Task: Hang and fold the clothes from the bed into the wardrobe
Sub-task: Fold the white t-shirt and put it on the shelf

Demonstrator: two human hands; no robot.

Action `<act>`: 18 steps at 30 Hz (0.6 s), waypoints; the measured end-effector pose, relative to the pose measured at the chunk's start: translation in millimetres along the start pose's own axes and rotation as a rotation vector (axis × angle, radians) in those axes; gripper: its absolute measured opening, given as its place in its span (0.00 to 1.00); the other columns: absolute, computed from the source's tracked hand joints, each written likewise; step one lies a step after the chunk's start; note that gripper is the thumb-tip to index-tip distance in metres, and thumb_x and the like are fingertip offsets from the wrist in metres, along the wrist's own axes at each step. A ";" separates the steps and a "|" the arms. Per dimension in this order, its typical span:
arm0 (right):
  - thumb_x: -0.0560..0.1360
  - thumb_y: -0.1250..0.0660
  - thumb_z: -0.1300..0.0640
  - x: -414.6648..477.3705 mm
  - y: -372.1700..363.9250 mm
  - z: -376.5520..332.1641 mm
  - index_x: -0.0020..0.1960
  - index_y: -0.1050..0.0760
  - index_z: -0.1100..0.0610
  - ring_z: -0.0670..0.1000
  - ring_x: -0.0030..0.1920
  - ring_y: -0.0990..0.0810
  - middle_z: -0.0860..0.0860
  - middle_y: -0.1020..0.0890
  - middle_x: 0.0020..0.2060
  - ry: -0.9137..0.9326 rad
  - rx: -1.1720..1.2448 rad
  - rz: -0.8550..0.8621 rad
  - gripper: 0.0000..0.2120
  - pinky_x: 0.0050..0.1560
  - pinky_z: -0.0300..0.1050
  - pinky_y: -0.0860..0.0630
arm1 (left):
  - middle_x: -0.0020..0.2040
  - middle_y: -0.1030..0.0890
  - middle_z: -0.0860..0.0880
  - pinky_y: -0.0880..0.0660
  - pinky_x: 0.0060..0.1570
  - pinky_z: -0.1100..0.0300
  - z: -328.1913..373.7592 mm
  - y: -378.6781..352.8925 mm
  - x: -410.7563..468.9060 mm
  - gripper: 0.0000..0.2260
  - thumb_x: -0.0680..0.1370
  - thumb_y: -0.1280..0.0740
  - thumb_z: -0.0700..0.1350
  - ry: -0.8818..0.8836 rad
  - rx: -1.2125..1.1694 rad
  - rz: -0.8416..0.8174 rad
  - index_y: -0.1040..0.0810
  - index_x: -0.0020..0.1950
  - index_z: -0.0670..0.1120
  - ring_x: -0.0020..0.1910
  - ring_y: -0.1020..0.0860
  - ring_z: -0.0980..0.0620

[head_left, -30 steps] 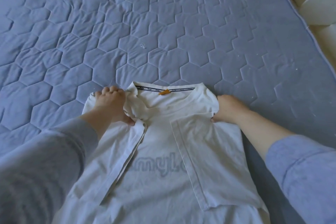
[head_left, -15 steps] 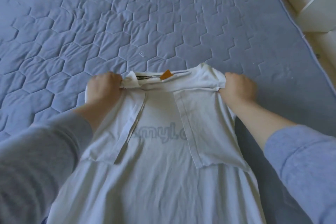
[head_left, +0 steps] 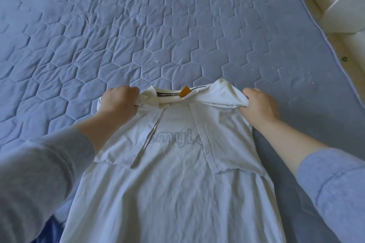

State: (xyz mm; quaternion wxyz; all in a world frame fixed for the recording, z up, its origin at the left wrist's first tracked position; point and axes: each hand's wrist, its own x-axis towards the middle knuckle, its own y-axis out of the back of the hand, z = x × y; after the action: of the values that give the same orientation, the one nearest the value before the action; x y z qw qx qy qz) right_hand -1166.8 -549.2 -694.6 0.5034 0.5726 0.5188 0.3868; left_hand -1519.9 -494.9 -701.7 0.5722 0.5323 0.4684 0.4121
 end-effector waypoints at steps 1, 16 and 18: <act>0.70 0.33 0.61 -7.5 0.6 0.4 0.38 0.36 0.54 0.62 0.41 0.24 0.56 0.25 0.40 0.009 0.014 0.016 0.11 0.36 0.47 0.37 | 0.39 0.24 0.47 0.36 0.35 0.55 -0.2 1.8 -6.6 0.08 0.74 0.35 0.43 -0.003 -0.023 -0.004 0.33 0.39 0.47 0.40 0.25 0.41; 0.66 0.29 0.65 -195.4 21.8 5.9 0.38 0.28 0.57 0.62 0.35 0.24 0.55 0.23 0.37 0.026 0.155 0.038 0.08 0.32 0.45 0.37 | 0.40 0.20 0.46 0.39 0.30 0.58 5.4 34.6 -178.3 0.07 0.74 0.35 0.41 -0.086 -0.153 -0.047 0.27 0.52 0.46 0.38 0.24 0.40; 0.67 0.30 0.67 -232.9 21.2 4.7 0.36 0.31 0.55 0.59 0.33 0.26 0.51 0.27 0.35 0.019 0.241 0.006 0.12 0.32 0.50 0.33 | 0.39 0.21 0.47 0.41 0.28 0.59 7.2 30.3 -210.8 0.07 0.73 0.34 0.42 -0.091 -0.188 -0.058 0.27 0.51 0.46 0.34 0.26 0.42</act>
State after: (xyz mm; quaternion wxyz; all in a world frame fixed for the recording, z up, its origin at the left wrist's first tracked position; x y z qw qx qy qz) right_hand -1195.8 -778.1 -656.4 0.4246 0.6270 0.5645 0.3285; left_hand -1558.8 -698.2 -651.0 0.6521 0.4807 0.4163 0.4128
